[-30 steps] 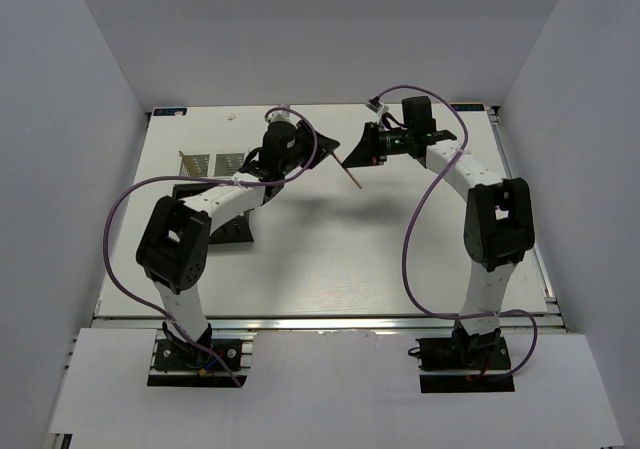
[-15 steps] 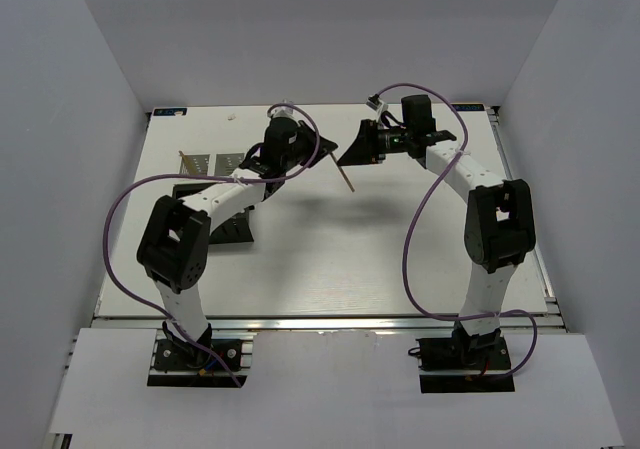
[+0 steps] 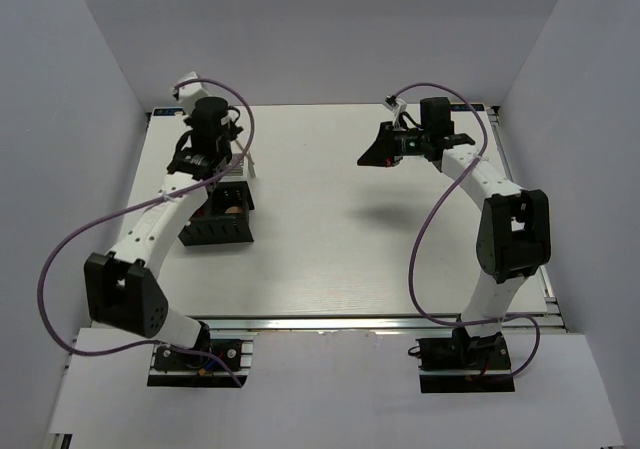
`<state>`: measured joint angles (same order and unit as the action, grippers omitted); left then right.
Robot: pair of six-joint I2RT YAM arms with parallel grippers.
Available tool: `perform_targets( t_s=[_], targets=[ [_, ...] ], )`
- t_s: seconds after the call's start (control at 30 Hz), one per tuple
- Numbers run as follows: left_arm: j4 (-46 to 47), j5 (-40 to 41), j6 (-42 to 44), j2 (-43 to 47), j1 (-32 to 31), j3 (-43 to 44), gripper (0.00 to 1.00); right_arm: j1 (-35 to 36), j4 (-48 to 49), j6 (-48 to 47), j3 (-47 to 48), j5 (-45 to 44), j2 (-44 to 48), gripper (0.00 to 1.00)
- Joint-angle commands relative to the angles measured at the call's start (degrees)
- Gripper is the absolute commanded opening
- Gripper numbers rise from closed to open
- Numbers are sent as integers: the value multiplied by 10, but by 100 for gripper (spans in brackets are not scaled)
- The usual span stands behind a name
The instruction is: Organize the makeup
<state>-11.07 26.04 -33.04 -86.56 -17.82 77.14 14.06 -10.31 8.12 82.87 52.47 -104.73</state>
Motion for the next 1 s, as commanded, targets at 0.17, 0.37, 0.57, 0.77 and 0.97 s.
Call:
perform_targets(
  t_s=[0.17,0.37,0.57,0.77,0.97],
  targets=[
    [38,181,139,68,75,-82,0,-2,-18,-48,-23,-4,37,0],
    [124,199,178,46,128,-113,0,-3,-42,-78,-18,8,46,3],
    [177,194,191,-5,147,-104,0,-4,-67,-135,-31,32,66,18],
    [201,183,185,-55,149,-76,0,-3,-77,-146,-39,31,79,20],
    [196,169,169,-81,149,-64,0,-4,-87,-159,-37,30,86,33]
  ],
)
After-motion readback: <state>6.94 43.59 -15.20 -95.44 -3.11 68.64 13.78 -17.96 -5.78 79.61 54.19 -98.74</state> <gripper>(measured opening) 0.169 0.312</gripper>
